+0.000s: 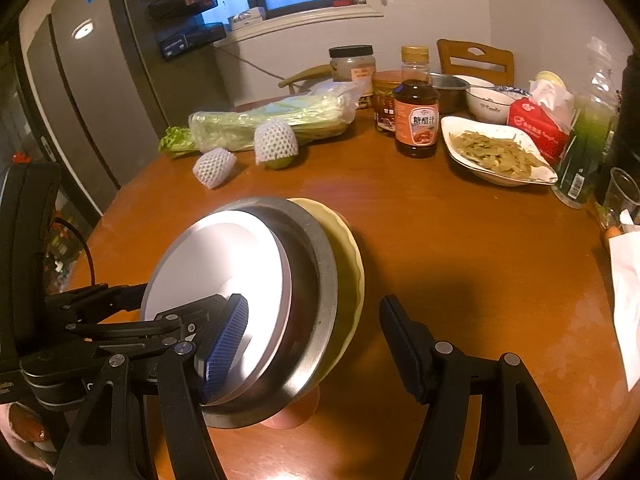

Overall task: Organize plates and bowls
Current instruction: 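Open both grippers and release the steel bowl rim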

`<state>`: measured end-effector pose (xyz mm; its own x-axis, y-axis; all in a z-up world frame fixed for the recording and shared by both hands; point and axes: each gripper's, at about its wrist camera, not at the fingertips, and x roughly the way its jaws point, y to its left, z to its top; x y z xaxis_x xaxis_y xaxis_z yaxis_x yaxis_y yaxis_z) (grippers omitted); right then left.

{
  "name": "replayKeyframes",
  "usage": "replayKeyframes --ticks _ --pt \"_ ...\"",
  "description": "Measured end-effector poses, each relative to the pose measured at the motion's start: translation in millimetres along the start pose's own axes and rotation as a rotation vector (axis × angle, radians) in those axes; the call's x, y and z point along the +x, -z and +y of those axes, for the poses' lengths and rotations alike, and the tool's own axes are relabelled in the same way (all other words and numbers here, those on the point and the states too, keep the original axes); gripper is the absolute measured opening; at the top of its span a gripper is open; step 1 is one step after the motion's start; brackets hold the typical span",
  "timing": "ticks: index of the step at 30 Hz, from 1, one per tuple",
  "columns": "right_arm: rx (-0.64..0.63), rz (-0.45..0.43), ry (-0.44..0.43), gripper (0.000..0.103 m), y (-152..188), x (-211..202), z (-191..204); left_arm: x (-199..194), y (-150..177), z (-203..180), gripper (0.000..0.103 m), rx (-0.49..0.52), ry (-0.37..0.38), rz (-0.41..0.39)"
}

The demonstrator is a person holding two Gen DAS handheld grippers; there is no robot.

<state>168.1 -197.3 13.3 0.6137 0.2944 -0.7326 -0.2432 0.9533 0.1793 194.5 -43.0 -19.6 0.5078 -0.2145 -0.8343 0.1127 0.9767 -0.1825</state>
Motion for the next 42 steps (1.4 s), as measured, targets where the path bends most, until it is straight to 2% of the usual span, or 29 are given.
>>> replayKeyframes --ticks 6,21,32,42 --pt "-0.001 0.002 0.009 0.070 0 -1 3 -2 2 1 0.064 0.013 -0.019 -0.004" --pt "0.007 -0.004 0.044 0.070 -1 -4 13 -14 4 17 0.063 -0.008 0.002 -0.040" --pt "-0.012 -0.066 0.094 0.070 -5 -26 19 -45 6 20 0.063 -0.014 -0.012 -0.105" --pt "-0.025 -0.132 0.090 0.070 3 -61 27 -77 25 12 0.063 -0.007 -0.054 -0.141"
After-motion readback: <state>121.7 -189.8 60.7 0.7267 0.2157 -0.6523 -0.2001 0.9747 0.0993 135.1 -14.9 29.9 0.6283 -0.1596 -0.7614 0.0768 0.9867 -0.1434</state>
